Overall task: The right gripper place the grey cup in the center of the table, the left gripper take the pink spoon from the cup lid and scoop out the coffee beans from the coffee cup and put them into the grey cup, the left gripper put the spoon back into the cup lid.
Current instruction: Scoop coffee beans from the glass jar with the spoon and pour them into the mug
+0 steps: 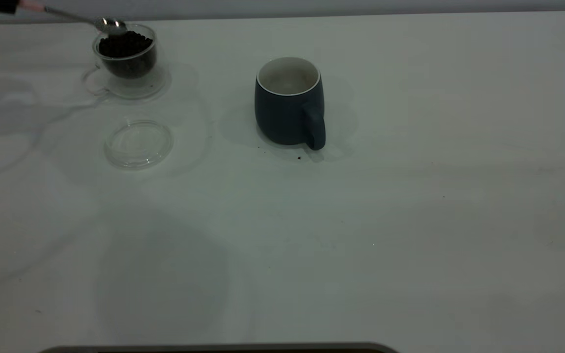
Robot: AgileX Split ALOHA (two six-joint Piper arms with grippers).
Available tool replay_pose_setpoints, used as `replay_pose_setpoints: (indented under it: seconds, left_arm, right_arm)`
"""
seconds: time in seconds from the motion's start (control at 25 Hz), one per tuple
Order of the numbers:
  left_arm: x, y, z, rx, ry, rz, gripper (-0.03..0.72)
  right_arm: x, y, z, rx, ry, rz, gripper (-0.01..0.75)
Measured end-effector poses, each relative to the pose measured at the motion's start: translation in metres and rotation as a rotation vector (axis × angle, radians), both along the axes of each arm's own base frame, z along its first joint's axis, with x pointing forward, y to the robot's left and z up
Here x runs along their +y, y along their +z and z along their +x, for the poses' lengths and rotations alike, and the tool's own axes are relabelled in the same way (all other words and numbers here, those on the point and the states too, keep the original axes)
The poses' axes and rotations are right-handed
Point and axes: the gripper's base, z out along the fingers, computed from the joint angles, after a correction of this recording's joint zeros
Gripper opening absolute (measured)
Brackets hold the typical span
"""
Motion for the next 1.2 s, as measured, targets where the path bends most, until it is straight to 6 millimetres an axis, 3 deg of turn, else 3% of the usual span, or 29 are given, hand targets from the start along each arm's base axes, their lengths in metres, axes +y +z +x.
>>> replay_pose_setpoints:
  seconds: [0.36, 0.8, 1.2]
  left_arm:
    - [0.002, -0.025, 0.009, -0.094, -0.072, 0.009, 0.125]
    - [0.008, -0.029, 0.021, -0.290, -0.088, 0.139, 0.125]
    - [-0.009, -0.047, 0.030, -0.375, -0.136, 0.174, 0.125]
  right_arm:
    - [0.000, 0.000, 0.000, 0.000, 0.001, -0.001, 0.588]
    - [0.000, 0.000, 0.000, 0.000, 0.000, 0.000, 0.588]
    - [0.000, 0.000, 0.000, 0.000, 0.000, 0.000, 0.588]
